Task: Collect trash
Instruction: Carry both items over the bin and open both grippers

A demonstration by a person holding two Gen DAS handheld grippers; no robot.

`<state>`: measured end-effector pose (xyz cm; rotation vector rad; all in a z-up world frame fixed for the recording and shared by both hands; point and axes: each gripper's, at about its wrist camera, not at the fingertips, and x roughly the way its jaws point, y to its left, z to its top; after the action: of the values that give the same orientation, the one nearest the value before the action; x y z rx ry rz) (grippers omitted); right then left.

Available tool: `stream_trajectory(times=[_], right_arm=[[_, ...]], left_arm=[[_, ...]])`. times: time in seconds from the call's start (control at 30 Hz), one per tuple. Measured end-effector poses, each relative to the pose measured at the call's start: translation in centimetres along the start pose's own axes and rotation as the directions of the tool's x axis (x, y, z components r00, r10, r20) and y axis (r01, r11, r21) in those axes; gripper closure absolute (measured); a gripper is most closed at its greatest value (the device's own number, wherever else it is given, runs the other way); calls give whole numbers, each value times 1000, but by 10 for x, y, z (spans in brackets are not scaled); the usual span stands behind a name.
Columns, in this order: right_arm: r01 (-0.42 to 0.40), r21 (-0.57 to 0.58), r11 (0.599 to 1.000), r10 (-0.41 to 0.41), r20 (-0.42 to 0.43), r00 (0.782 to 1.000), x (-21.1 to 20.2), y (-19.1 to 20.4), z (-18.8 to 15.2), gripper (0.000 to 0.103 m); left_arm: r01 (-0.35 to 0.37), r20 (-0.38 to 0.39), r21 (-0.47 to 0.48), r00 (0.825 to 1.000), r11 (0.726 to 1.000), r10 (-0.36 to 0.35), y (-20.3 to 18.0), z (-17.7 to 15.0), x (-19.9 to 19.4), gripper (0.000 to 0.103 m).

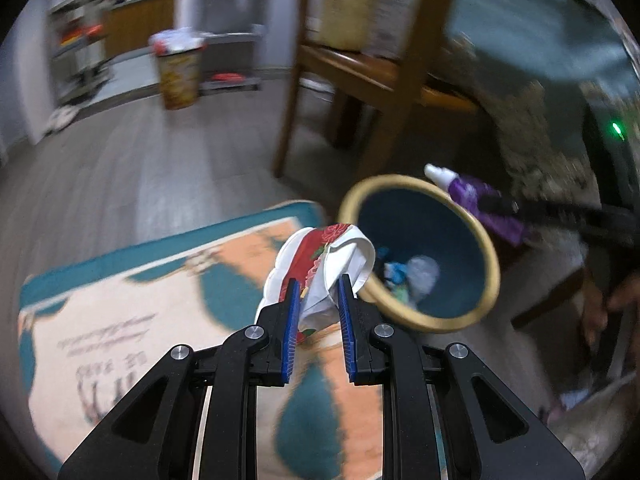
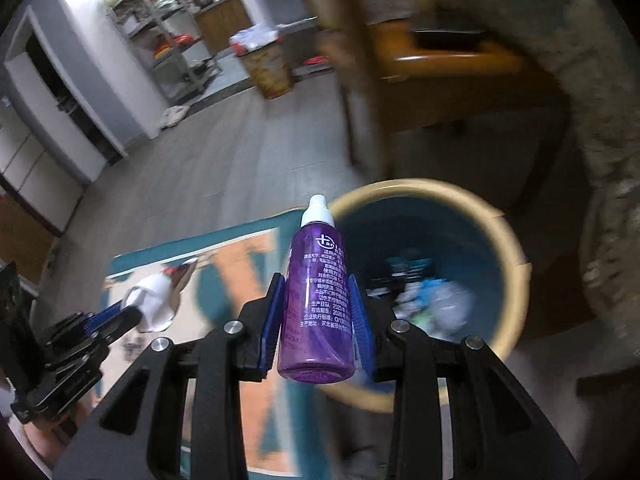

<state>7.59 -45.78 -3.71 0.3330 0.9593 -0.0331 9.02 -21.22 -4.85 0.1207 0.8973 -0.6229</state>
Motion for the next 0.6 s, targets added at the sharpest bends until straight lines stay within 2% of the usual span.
stream_trajectory(times=[0.1,0.23,0.33,0.43,0.47,0.5,0.53,0.57,0.6], right_arm=[[57,28,998,-56,-21,998,7,-31,5,71],[70,94,993,-63,-78,995,33,-54,5,71],[67,117,991,-53,-120,991,49,-57,2,71],[75,134,988,-60,-110,992,52,-61,6,70],[67,150,986,-54,-93,994,49,-62,8,65],[66,158,985,-53,-79,995,44,-63,7,61],[67,165,984,-57,-67,996,41,-64,8,52],[64,171,983,-55,-54,997,38,-65,9,50],[60,172,983,-52,-51,997,38,-65,10,50]], left_arm=[[39,-15,78,999,996,-38,-23,15,16,82],[109,-26,142,994,984,-107,-46,31,43,82],[136,-40,148,991,980,-131,-57,29,64,82],[166,-55,137,986,977,-160,-65,30,84,82],[174,-46,134,984,976,-169,-67,31,86,80],[175,-39,129,984,976,-172,-68,33,88,66],[172,-35,116,985,978,-169,-69,34,90,57],[178,-34,102,984,979,-176,-68,35,91,45],[185,-30,92,983,978,-183,-67,35,90,44]])
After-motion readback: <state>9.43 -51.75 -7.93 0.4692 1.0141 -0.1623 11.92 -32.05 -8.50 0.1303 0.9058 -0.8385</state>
